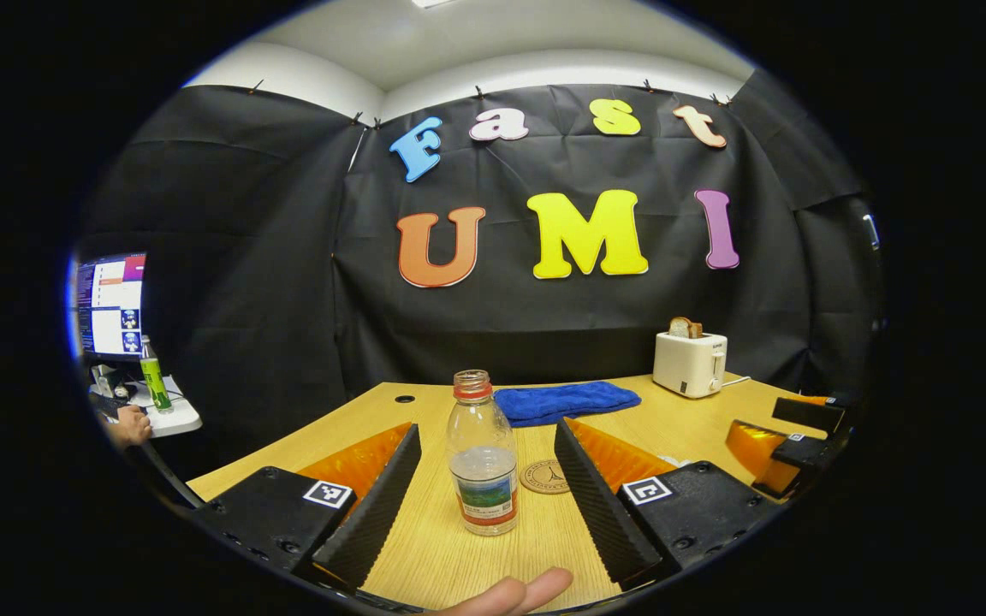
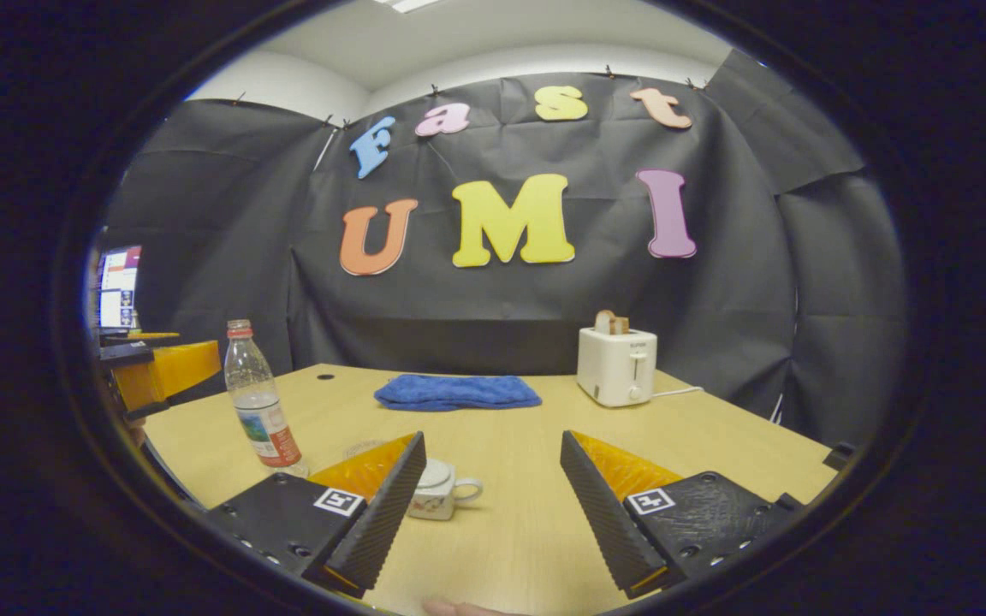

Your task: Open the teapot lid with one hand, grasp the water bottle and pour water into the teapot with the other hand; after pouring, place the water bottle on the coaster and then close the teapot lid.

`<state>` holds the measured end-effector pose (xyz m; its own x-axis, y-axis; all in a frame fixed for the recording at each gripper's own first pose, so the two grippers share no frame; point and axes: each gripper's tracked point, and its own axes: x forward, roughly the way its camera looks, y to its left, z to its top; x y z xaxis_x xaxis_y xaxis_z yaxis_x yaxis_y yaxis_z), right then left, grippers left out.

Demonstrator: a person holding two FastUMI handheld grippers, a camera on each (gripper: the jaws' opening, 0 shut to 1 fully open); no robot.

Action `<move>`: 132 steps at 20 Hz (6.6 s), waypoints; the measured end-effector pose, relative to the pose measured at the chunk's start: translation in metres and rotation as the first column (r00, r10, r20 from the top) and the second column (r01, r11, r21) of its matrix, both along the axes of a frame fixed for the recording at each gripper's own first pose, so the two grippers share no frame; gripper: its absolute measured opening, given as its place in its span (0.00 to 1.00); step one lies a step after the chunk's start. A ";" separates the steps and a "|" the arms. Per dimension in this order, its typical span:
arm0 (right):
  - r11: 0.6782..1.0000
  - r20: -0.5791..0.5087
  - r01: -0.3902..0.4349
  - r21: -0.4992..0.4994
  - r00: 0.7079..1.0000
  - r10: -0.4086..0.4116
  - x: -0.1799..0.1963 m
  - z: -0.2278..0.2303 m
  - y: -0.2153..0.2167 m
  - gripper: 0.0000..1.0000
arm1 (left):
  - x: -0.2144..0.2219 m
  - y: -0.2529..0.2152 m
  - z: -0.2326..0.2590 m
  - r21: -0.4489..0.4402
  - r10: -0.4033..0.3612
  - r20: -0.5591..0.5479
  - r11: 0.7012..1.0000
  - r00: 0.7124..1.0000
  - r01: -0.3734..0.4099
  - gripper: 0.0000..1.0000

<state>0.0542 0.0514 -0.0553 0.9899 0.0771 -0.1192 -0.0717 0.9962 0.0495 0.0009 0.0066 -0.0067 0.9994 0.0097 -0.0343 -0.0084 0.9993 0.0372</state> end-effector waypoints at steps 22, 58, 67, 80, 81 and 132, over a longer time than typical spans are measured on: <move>0.993 -0.123 -0.115 -0.036 0.986 0.110 0.070 -0.056 0.056 0.29 | 0.011 0.023 -0.019 0.005 0.060 -0.048 0.998 0.997 -0.060 0.98; 0.996 -0.006 -0.084 -0.007 0.996 0.084 0.042 0.001 0.009 0.00 | 0.080 0.010 -0.088 0.020 -0.038 -0.068 0.999 0.997 0.040 0.98; 0.998 -0.013 -0.050 0.035 0.999 0.050 0.027 0.001 -0.019 0.00 | 0.074 -0.011 -0.074 0.076 -0.110 -0.043 0.991 0.993 0.113 0.72; 0.997 -0.043 0.007 0.075 0.999 -0.004 0.008 -0.021 -0.080 0.00 | 0.059 -0.034 -0.053 0.559 -0.040 -0.113 0.823 0.993 0.097 0.77; 0.997 -0.049 0.006 0.076 0.999 -0.002 0.008 -0.023 -0.081 0.00 | 0.060 -0.034 -0.055 0.583 -0.032 -0.129 0.806 0.991 0.102 0.77; 0.990 -0.055 0.067 0.125 0.997 -0.060 0.010 -0.021 -0.119 0.00 | 0.088 -0.077 -0.071 0.840 0.100 -0.230 -0.482 0.968 0.249 0.76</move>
